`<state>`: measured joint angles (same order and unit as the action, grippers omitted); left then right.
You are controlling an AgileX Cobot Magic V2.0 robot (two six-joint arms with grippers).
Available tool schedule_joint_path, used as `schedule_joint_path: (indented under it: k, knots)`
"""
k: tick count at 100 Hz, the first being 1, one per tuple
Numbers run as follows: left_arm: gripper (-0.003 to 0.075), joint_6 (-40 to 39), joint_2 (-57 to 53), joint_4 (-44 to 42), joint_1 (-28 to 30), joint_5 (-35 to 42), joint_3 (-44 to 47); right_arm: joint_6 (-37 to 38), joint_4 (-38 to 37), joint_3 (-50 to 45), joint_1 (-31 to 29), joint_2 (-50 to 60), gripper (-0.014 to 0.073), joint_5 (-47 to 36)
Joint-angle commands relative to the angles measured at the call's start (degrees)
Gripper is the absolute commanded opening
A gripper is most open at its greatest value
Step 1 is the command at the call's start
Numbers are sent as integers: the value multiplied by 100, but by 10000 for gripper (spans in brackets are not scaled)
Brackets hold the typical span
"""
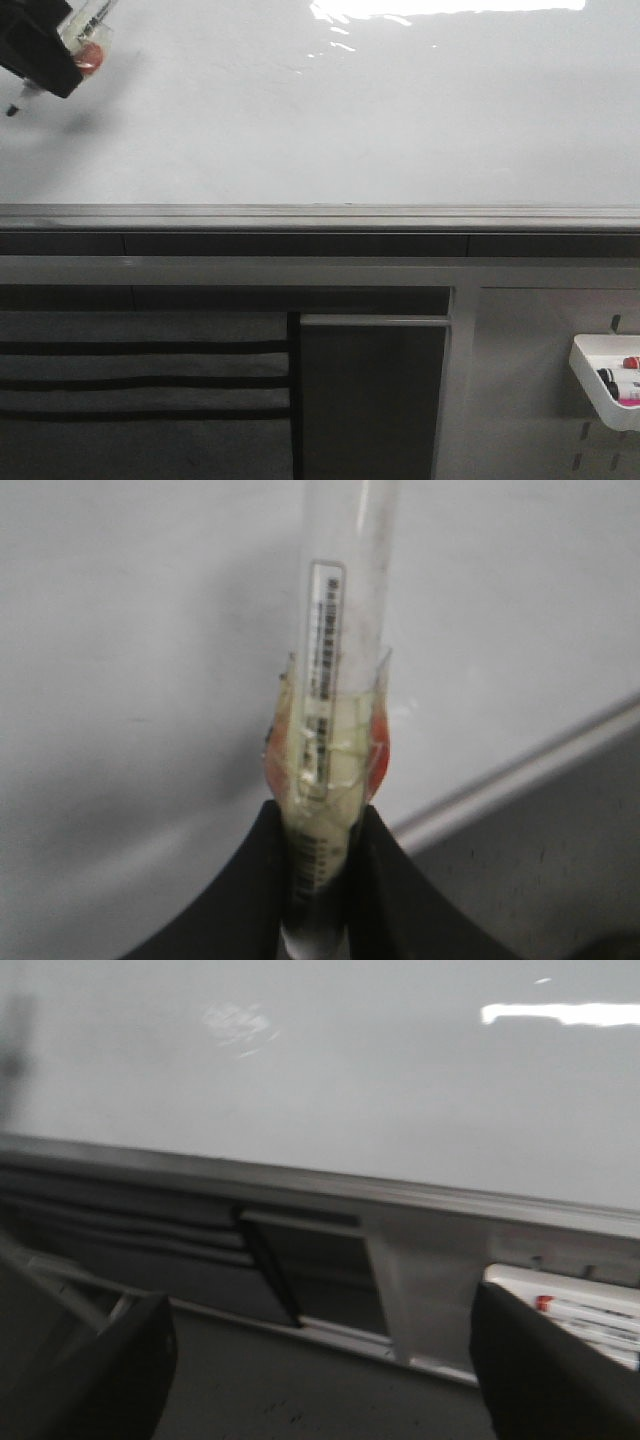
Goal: Write number 3 on whiteboard
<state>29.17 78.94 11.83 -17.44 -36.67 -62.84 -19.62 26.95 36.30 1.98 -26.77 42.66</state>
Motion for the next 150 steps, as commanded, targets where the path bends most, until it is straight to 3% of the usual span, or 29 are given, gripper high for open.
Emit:
schedule_joint_path:
  k: [1, 9, 17, 27, 41, 64, 91, 117, 136, 150]
  knots:
    - [-18, 1092, -410, 364, -223, -1122, -449, -1105, 1061, 386, 20, -410, 540, 230]
    - [-18, 1818, -519, 789, -461, -2198, -612, -2126, 2013, 600, 20, -831, 540, 752]
    - [-18, 2165, -574, 1213, -737, -2650, -641, -3119, 2623, 891, 20, -1373, 540, 1481]
    - [-18, 2357, -586, 1362, -1210, -2760, -641, -3668, 2743, 1333, 32, -1946, 540, 2222]
    - [-18, 2636, -586, 1347, -1843, -2726, -641, -3992, 2614, 1905, 471, -2550, 540, 2338]
    - [-18, 2662, -586, 1347, -2390, -2698, -641, -4081, 1846, 2572, 1786, -3393, 538, 1927]
    - [-18, 2662, -586, 1338, -2422, -2669, -641, -4081, 1235, 3268, 3183, -4404, 454, 1526]
    - [-18, 2662, -586, 1257, -2422, -2593, -641, -4081, 1248, 3555, 3456, -4978, 440, 1353]
    - [-18, 2662, -586, 1243, -2422, -2583, -641, -4081, 1356, 3555, 3456, -5002, 269, 1324]
    - [-18, 2662, -586, 1234, -2422, -2535, -641, -4081, 1356, 3555, 3456, -5002, 192, 1324]
